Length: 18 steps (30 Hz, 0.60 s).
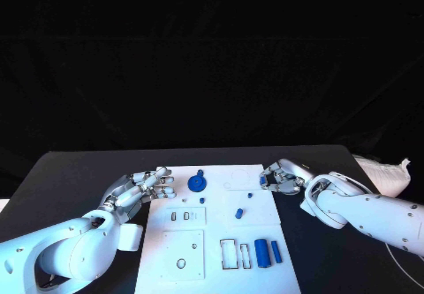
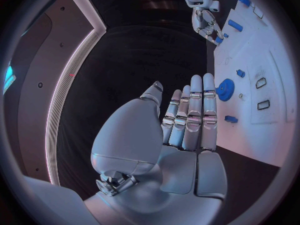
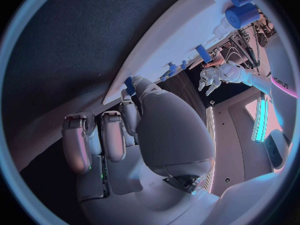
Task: Assemble the parts on the task board
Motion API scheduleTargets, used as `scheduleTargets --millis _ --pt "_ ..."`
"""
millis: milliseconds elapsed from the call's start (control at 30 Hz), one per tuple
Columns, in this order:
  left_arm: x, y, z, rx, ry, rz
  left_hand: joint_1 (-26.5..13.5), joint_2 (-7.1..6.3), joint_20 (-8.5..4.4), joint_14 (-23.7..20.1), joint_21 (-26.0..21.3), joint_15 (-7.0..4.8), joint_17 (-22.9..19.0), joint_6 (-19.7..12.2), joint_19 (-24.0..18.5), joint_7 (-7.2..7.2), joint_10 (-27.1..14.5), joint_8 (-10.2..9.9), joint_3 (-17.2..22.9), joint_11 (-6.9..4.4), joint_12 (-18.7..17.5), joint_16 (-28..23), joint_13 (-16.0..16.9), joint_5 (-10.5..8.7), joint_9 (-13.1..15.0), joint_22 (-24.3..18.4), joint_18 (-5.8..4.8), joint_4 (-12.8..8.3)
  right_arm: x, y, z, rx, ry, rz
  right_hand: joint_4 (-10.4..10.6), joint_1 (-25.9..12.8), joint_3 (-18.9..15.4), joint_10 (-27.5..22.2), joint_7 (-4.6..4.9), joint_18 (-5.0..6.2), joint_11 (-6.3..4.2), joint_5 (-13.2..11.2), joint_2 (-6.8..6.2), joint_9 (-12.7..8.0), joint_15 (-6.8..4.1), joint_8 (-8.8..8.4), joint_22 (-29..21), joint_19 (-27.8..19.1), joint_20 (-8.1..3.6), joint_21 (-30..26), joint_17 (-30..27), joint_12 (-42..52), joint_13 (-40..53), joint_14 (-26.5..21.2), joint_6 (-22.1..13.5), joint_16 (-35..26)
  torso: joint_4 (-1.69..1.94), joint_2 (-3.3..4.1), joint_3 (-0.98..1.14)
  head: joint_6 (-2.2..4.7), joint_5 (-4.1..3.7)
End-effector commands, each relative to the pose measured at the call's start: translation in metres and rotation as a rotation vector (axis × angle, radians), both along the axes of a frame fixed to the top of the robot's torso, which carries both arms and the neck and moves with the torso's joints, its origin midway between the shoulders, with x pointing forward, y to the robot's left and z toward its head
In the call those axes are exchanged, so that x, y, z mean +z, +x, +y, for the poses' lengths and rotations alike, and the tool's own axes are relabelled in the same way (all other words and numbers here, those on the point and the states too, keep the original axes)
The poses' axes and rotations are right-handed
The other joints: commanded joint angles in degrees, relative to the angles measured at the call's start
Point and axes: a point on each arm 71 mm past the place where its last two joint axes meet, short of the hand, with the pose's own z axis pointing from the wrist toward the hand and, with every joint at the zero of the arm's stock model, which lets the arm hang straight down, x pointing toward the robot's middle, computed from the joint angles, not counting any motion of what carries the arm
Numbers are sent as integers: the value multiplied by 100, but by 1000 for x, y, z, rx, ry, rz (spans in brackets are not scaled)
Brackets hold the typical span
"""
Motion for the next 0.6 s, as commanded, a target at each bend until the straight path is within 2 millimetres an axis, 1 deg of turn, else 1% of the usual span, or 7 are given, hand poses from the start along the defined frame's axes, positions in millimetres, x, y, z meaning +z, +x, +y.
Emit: scheduleTargets --millis 33,133,267,467,600 --pt "1 -1 -2 -20 -14 -3 47 9 26 -12 31 12 4 11 2 32 -2 -33 -11 3 -37 -13 -5 -15 -2 5 9 -29 -3 -1 2 6 -23 19 -24 -44 -25 28 9 -34 -24 -33 33 -4 -24 -32 1327 453 1 25 686 6 137 434 38 28 2 0 0 -2 1" --pt "1 -1 -2 -20 -14 -2 47 9 26 -12 31 12 4 11 2 32 -2 -33 -11 3 -37 -13 -5 -15 -2 5 9 -29 -3 -1 3 7 -23 21 -23 -51 -26 31 7 -36 -25 -35 38 -3 -24 -33 1333 458 1 28 688 13 141 435 43 29 3 1 1 -4 -1" --pt "1 -1 -2 -20 -14 -2 47 9 26 -12 31 12 4 11 2 32 -2 -33 -11 3 -37 -13 -5 -15 -2 5 9 -29 -3 -1 4 7 -23 22 -47 -41 -8 36 -29 -37 -49 -26 84 16 -38 0 1337 461 -6 29 699 18 147 437 144 34 3 -2 -1 -7 -4" --pt "1 -1 -2 -20 -13 -1 47 9 26 -12 31 12 4 11 2 32 -2 -33 -11 3 -37 -13 -5 -15 -2 5 9 -29 -3 0 7 8 -15 18 -145 40 88 71 -149 -44 -144 -24 247 91 -112 132 1366 484 -59 42 731 71 184 443 447 47 -6 0 3 -21 6" --pt "1 -1 -2 -20 -13 0 47 9 26 -12 31 12 4 11 2 32 -2 -33 -11 3 -37 -13 -5 -15 -2 5 9 -29 -2 0 8 -2 9 15 -177 32 110 106 -197 -47 -184 -22 309 128 -147 175 1380 495 -94 49 748 122 218 447 545 55 3 0 1 -21 -7"
